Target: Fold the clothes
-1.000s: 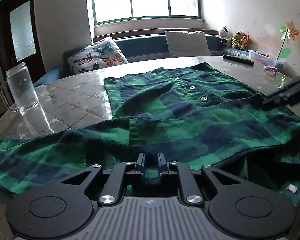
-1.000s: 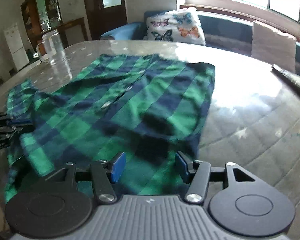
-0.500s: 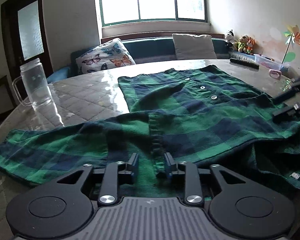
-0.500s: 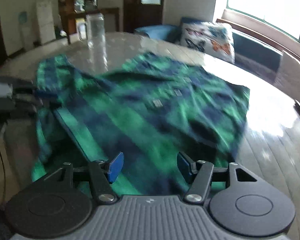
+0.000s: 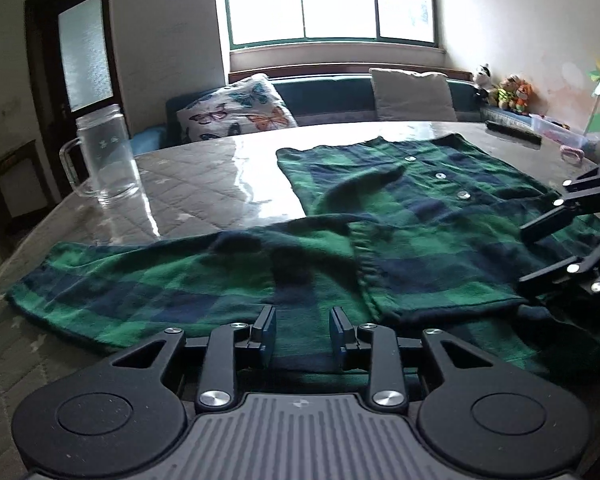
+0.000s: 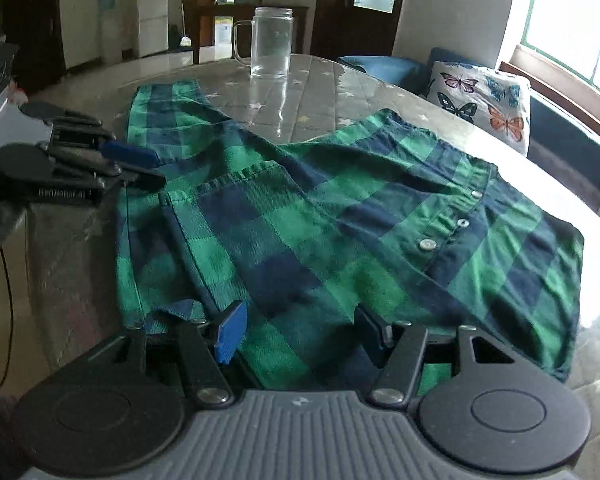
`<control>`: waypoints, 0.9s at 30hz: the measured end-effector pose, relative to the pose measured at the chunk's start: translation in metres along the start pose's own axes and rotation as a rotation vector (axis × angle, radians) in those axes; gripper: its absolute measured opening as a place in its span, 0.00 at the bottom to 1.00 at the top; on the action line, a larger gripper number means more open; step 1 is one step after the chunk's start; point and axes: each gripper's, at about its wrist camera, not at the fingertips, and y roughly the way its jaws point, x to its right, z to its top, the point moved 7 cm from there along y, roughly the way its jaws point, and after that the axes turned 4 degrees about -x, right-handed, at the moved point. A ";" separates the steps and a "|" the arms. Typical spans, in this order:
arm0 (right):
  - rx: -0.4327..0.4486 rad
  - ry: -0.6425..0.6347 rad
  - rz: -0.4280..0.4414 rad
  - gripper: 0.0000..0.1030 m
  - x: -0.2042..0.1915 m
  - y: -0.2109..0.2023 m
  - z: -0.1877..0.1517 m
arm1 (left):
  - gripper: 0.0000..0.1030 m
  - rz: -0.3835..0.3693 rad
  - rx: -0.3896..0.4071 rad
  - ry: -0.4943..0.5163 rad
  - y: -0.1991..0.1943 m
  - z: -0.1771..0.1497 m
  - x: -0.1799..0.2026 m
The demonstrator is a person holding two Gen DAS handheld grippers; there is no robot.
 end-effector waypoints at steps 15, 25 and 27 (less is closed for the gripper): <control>0.007 -0.010 0.101 0.59 -0.022 0.017 0.025 | 0.33 0.401 -0.003 -0.436 0.007 0.012 -0.174; 0.025 -0.010 0.115 0.59 -0.025 0.006 0.030 | 0.36 0.462 -0.041 -0.610 0.040 0.005 -0.257; 0.026 -0.006 0.119 0.59 -0.025 0.005 0.031 | 0.36 0.467 -0.040 -0.632 0.045 0.005 -0.269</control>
